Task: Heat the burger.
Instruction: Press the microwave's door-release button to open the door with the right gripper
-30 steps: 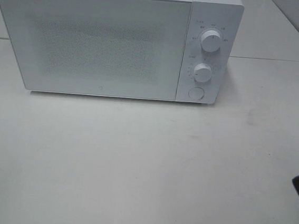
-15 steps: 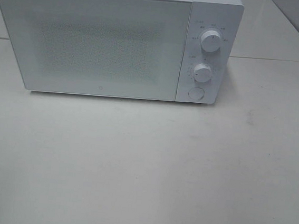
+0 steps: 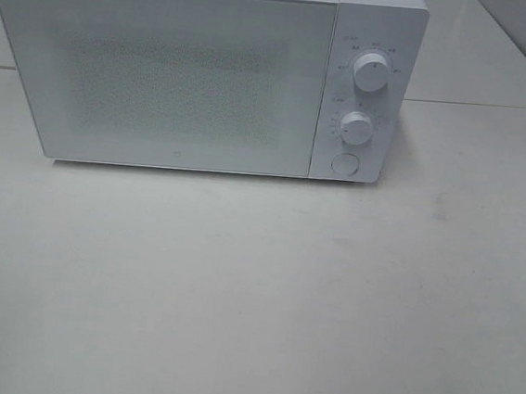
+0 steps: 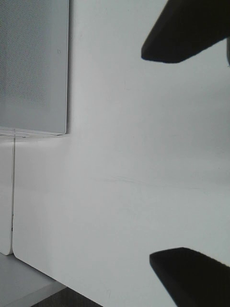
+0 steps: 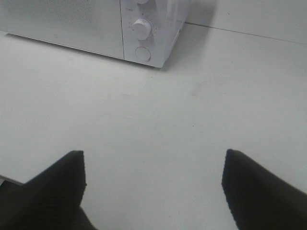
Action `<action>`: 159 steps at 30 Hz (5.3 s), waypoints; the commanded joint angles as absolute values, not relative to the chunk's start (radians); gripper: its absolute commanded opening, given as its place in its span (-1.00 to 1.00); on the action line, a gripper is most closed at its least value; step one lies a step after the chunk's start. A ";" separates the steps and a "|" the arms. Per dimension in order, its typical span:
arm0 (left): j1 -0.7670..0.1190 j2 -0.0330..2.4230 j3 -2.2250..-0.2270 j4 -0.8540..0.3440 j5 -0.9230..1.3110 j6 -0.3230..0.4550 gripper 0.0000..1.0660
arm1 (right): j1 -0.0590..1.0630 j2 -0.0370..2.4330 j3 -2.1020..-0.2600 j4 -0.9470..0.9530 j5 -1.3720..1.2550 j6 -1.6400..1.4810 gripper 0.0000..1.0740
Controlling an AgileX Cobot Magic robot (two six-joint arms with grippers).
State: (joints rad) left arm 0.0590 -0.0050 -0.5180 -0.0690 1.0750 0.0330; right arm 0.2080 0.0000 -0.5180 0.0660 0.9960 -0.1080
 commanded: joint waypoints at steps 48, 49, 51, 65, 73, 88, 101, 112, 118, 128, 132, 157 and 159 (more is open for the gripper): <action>0.059 -0.013 -0.517 -0.066 1.071 0.032 0.88 | 0.199 0.568 -0.537 0.063 0.301 -0.063 0.42; 0.059 -0.013 -0.517 -0.066 1.071 0.032 0.88 | 0.199 0.585 -0.537 0.063 0.278 -0.063 0.42; 0.059 -0.013 -0.517 -0.066 1.071 0.032 0.88 | 0.199 0.629 -0.537 0.064 0.229 -0.063 0.42; 0.059 -0.013 -0.517 -0.066 1.071 0.032 0.88 | 0.199 0.944 -0.537 0.065 -0.059 -0.062 0.42; 0.059 -0.013 -0.517 -0.066 1.071 0.032 0.88 | 0.202 1.125 -0.537 0.071 -0.296 -0.063 0.42; 0.059 -0.013 -0.517 -0.066 1.071 0.032 0.88 | 0.250 1.344 -0.369 0.261 -0.835 -0.128 0.42; 0.059 -0.013 -0.517 -0.066 1.071 0.032 0.88 | 0.521 1.543 -0.353 0.512 -1.085 -0.244 0.42; 0.059 -0.013 -0.517 -0.066 1.071 0.032 0.88 | 0.724 1.694 -0.357 0.655 -1.233 -0.242 0.42; 0.059 -0.013 -0.517 -0.066 1.071 0.032 0.88 | 0.780 1.747 -0.385 0.725 -1.233 -0.242 0.42; 0.059 -0.013 -0.517 -0.066 1.071 0.032 0.88 | 0.831 1.784 -0.412 0.751 -1.222 -0.234 0.41; 0.059 -0.013 -0.517 -0.066 1.071 0.032 0.88 | 0.831 1.784 -0.412 0.751 -1.212 -0.137 0.37; 0.059 -0.013 -0.517 -0.066 1.071 0.032 0.88 | 0.831 1.784 -0.412 0.751 -1.175 1.159 -0.34; 0.059 -0.013 -0.517 -0.066 1.071 0.032 0.88 | 0.831 1.784 -0.412 0.754 -1.175 1.246 -0.50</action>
State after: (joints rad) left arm 0.0590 -0.0050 -0.5180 -0.0690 1.0750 0.0330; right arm 0.8270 1.7880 -0.4020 0.7530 -1.1760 1.1600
